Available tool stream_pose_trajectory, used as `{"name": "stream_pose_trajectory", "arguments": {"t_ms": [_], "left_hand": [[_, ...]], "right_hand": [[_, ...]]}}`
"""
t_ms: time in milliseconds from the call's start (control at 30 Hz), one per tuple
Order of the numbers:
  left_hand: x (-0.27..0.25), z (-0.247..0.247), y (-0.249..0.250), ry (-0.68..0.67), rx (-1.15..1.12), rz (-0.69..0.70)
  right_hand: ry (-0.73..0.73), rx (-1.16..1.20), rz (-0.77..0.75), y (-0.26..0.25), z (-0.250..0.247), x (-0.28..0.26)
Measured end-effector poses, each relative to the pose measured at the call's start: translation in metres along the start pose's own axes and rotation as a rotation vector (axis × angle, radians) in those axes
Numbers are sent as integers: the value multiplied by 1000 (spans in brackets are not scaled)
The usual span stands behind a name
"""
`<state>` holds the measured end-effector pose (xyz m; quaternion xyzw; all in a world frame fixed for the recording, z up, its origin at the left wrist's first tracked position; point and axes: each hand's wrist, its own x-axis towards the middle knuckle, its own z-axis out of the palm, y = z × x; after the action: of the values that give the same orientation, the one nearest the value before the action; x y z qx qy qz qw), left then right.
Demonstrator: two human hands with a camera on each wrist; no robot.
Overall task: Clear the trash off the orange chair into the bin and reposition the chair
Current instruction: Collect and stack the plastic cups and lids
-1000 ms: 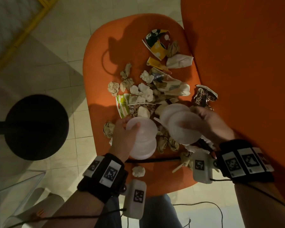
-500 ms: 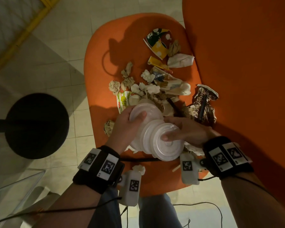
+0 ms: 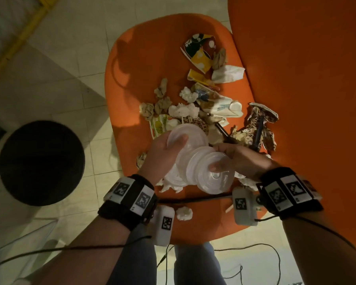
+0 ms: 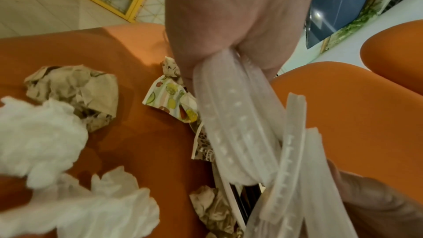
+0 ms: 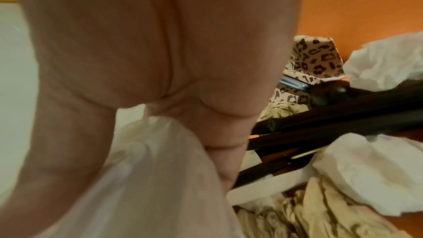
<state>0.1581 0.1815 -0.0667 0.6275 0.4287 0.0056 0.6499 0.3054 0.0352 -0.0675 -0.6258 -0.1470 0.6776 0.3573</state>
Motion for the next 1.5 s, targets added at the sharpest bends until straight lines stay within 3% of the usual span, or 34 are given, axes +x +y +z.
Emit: {"name": "stream_pose_trajectory", "arguments": {"t_ms": [233, 367, 600, 933, 1067, 1233, 1500], "left_hand": [[14, -36, 10, 132, 104, 82], [22, -47, 14, 147, 110, 94], [3, -43, 17, 222, 26, 76], [-87, -42, -43, 651, -324, -82], [-139, -68, -76, 790, -508, -188], [-222, -119, -124, 985, -671, -171], [-392, -204, -265, 1301, -892, -179]], "right_hand": [[146, -97, 47, -5, -2, -3], [304, -148, 49, -3, -2, -9], [396, -299, -62, -16, 3, -20], [170, -532, -214, -46, 57, -12], [24, -688, -263, -58, 116, 2], [-192, -727, -306, -62, 226, 12], [-400, -859, -264, 10, 468, 35]]}}
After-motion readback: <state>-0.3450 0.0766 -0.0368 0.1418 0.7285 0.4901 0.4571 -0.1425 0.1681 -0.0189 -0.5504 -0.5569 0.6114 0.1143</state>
